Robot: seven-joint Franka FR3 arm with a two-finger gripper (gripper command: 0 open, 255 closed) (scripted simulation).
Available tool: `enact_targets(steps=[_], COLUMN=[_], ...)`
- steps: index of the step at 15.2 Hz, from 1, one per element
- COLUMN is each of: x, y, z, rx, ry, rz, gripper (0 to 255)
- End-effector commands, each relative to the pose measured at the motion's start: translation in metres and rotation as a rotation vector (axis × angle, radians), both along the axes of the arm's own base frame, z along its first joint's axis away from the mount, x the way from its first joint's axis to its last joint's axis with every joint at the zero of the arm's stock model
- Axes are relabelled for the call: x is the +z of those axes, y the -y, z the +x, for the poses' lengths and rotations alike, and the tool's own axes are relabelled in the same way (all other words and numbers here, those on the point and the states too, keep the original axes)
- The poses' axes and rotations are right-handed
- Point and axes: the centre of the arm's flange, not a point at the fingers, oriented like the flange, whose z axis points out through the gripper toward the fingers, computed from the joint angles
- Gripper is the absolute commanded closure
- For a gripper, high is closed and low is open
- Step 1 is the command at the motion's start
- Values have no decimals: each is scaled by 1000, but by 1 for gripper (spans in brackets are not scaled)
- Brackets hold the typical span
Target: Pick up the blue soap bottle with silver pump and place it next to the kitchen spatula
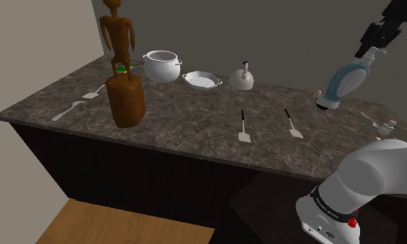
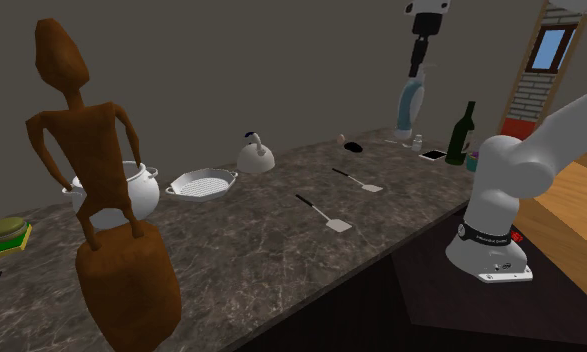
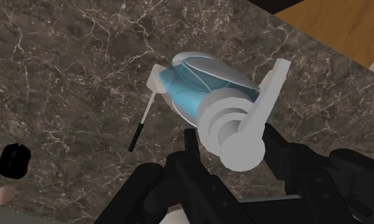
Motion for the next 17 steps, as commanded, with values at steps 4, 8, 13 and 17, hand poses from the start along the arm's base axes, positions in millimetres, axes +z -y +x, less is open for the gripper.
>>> enact_targets(steps=[4,8,13,17], x=[22,38,21,0], y=[47,83,94,94], z=[-42,-77,-87,-87], rx=[1,1,1,1], ry=[0,0,0,0], rz=[0,0,0,0], gripper=[255,255,255,255])
